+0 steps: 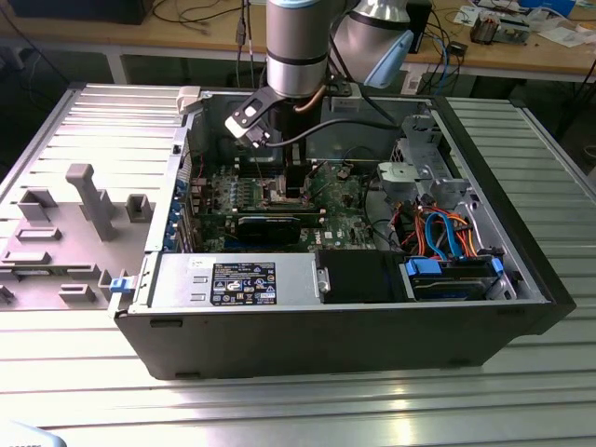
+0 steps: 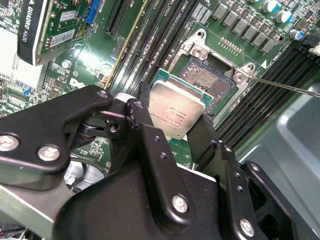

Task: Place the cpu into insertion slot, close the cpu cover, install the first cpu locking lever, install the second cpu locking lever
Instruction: 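Place the cpu into insertion slot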

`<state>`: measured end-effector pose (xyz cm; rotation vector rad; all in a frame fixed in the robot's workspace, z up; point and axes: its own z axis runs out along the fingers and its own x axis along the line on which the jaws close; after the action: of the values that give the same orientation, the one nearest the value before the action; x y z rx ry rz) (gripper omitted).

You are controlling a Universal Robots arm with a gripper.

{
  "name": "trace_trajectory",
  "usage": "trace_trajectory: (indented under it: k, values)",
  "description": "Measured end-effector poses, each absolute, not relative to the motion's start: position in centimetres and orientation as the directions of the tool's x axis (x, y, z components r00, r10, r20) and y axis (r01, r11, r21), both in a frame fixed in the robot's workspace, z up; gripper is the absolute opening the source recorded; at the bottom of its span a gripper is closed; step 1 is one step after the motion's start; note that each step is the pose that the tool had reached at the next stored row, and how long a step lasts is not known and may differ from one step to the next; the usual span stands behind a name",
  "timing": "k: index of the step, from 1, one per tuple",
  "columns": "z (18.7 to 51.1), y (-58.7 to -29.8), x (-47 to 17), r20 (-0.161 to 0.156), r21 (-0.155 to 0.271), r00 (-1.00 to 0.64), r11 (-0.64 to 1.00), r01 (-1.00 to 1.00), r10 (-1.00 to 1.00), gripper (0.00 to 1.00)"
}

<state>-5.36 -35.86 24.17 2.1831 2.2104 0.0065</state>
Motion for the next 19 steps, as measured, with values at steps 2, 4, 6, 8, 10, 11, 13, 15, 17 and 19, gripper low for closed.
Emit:
trace_trajectory:
  k: [2,4,6,8,10,11,13,15,17,19]
  values:
    - [24.10,-35.86,-5.36,-0.022,0.027,-0.012,0.013,1.000,1.000,0.55]
    - [24.04,-35.86,-5.36,-0.022,0.027,-0.012,0.013,1.000,1.000,0.55]
    - [24.00,-35.86,-5.36,-0.022,0.027,-0.012,0.013,1.000,1.000,0.55]
    - [23.98,-35.86,-5.37,-0.022,0.027,-0.012,0.013,1.000,1.000,0.55]
    - [23.96,-35.85,-5.41,-0.022,0.027,-0.012,0.012,1.000,1.000,0.55]
    - [23.96,-35.84,-5.42,-0.022,0.027,-0.012,0.013,1.000,1.000,0.55]
    - [23.93,-35.83,-5.44,-0.022,0.027,-0.012,0.013,1.000,1.000,0.55]
    - [23.90,-35.80,-5.49,-0.022,0.028,-0.012,0.013,1.000,1.000,0.55]
    - [23.83,-35.78,-5.67,-0.022,0.027,-0.012,0.013,1.000,1.000,0.55]
    - [23.79,-35.76,-5.79,-0.022,0.027,-0.012,0.013,1.000,1.000,0.55]
